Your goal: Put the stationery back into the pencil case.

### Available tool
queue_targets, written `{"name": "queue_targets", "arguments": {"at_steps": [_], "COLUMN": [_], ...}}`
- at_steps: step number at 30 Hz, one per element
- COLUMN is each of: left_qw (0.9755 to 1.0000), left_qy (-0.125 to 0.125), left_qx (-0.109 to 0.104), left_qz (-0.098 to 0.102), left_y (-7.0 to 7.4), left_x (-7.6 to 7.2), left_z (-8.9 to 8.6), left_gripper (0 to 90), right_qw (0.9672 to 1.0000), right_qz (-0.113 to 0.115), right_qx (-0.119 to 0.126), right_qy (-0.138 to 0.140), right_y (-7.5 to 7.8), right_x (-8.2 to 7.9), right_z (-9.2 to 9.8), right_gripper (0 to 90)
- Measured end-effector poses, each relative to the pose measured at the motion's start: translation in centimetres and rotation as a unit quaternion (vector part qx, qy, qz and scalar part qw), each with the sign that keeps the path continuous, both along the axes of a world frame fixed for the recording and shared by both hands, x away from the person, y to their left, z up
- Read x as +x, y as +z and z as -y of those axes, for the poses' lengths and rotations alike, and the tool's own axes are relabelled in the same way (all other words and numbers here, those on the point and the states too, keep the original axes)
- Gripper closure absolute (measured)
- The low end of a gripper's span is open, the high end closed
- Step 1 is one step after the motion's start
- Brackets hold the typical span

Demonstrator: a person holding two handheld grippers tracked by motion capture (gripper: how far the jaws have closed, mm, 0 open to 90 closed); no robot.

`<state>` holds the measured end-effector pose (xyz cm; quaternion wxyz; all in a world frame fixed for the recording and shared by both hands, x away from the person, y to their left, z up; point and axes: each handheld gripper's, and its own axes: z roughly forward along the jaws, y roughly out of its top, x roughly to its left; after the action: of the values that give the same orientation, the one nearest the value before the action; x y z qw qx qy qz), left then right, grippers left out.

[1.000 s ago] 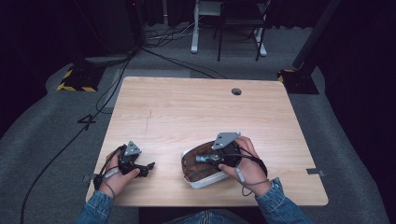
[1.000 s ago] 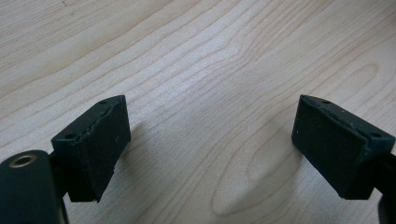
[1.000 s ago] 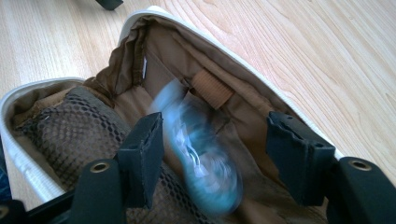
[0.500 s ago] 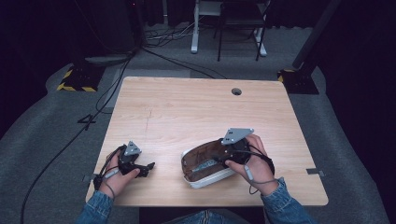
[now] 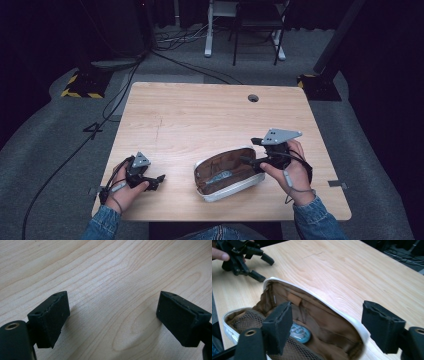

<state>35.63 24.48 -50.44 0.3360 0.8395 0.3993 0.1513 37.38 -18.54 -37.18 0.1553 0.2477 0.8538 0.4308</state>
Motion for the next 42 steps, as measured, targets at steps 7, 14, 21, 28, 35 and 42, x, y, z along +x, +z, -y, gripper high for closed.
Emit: {"name": "queue_targets", "arguments": {"at_steps": [7,14,21,28,35,42], "left_qw": [1.0000,1.0000,0.9999,1.0000,0.9999,0.9999], "left_qy": [0.002,0.001,0.002,0.002,0.001,0.000], "left_qx": [-0.003,0.003,0.006,0.006,0.007,0.007], "left_qz": [-0.005,-0.003,-0.009,-0.007,-0.007,-0.007], "left_y": [-0.1,0.0,0.0,-0.1,-0.1,-0.1], "left_x": [0.2,0.5,0.8,0.8,0.8,0.8], "left_z": [0.2,0.3,0.5,0.5,0.5,0.5], "left_gripper": [10.3,7.7,4.7,4.0,3.8,3.6], "right_qw": [0.9995,0.9989,0.9966,0.9943,0.9911,0.9868], "right_qz": [0.005,0.001,-0.003,-0.005,-0.012,-0.030], "right_qx": [0.015,0.014,0.016,0.013,0.018,0.013], "right_qy": [-0.028,-0.045,-0.081,-0.106,-0.131,-0.158], "right_y": [0.4,0.0,-0.9,-2.6,-4.3,-6.5], "right_x": [0.3,0.7,1.2,1.7,2.1,2.1], "right_z": [2.6,4.1,6.7,9.1,11.2,13.1], "right_gripper": [21.9,19.9,17.1,16.4,16.1,16.1]}}
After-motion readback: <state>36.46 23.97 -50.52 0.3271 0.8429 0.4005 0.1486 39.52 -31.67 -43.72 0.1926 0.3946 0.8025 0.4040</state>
